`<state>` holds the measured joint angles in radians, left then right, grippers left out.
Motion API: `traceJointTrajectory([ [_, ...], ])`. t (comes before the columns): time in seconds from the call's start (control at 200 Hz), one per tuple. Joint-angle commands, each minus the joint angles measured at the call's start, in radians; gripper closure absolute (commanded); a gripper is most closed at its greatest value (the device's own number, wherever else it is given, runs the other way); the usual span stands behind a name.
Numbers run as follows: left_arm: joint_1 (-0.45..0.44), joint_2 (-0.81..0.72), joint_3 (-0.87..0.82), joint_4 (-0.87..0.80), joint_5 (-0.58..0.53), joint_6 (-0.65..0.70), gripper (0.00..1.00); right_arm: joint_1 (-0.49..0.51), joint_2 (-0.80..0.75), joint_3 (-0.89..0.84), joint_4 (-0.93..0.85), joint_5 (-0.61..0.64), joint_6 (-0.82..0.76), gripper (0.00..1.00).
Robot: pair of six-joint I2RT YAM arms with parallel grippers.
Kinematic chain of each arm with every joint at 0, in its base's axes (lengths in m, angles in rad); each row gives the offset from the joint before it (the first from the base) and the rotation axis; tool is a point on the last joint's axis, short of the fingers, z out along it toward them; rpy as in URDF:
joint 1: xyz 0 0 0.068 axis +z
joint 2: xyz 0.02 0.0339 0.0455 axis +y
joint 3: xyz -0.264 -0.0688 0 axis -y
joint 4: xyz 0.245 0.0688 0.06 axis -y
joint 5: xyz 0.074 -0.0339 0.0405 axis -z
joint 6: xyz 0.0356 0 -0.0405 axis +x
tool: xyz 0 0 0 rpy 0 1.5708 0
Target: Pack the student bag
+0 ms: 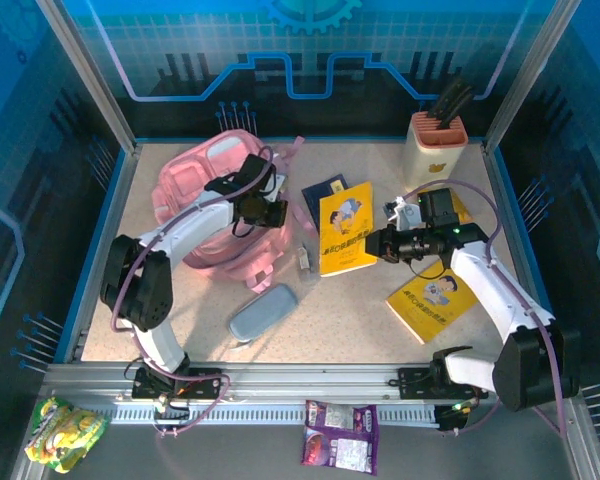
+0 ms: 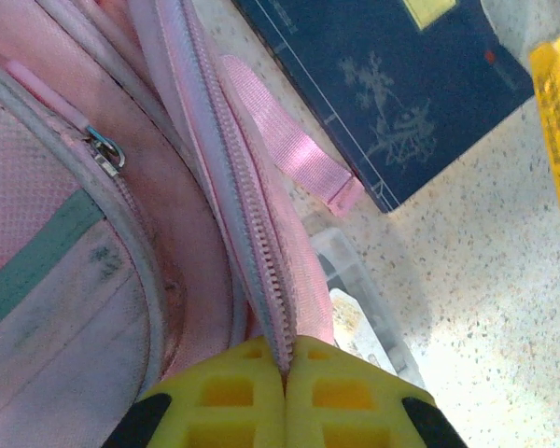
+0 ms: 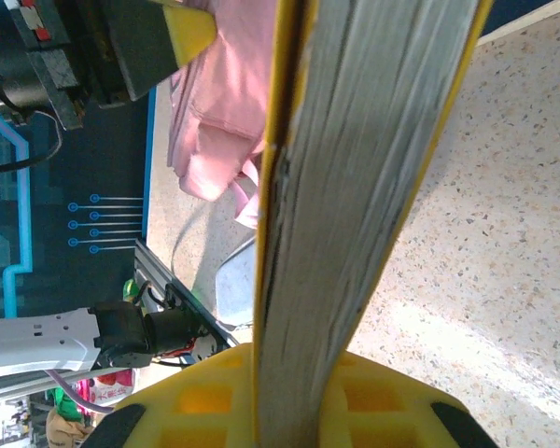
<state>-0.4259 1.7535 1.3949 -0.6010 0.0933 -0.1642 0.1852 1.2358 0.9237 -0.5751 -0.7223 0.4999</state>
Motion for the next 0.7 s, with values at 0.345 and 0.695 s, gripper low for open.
traceJointTrajectory([
  [0.345,-0.024,0.057,-0.024,0.059,0.023,-0.044,0.91,0.011,-0.018,0.01,0.041,-0.029,-0.018,1.0],
  [0.695,-0.019,0.05,-0.06,0.084,0.03,-0.044,0.82,0.01,-0.013,0.01,0.038,-0.027,-0.021,1.0],
])
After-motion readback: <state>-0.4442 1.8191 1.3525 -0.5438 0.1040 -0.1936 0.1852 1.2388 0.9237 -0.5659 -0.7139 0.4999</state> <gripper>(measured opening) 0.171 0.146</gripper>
